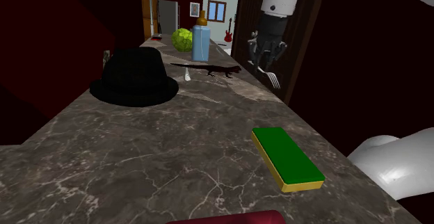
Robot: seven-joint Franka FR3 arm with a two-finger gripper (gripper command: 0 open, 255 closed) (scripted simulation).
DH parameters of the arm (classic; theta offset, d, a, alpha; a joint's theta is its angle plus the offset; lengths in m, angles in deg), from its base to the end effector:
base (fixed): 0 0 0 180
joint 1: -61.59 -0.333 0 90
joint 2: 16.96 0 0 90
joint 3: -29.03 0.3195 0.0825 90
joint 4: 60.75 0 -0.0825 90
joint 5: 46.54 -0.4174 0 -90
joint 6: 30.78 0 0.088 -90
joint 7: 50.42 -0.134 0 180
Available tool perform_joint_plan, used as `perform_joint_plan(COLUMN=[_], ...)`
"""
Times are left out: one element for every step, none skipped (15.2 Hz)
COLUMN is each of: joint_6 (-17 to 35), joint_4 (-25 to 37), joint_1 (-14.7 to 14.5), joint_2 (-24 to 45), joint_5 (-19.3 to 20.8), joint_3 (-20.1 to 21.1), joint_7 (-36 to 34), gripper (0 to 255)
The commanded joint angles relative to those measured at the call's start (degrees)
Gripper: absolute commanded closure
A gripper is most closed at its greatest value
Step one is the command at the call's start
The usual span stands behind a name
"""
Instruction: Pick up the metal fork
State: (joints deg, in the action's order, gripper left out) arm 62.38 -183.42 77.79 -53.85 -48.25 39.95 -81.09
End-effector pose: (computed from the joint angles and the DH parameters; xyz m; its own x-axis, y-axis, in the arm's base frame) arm 0.3930 -0.0138 0.6238 0.7834 -0.6043 0.1454 -0.6121 -0.7907 0.0115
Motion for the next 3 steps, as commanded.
perform_joint_plan(joint_6=[-1.6, -1.7, -1.7], joint_4=[2.2, 2.3, 2.3], joint_1=[0.1, 0.1, 0.1], joint_2=[0.6, 0.6, 0.6], joint_5=[0.1, 0.1, 0.1], joint_3=[-0.1, -0.1, -0.1], joint_7=[0.0, 0.0, 0.0], gripper=[255, 255, 255])
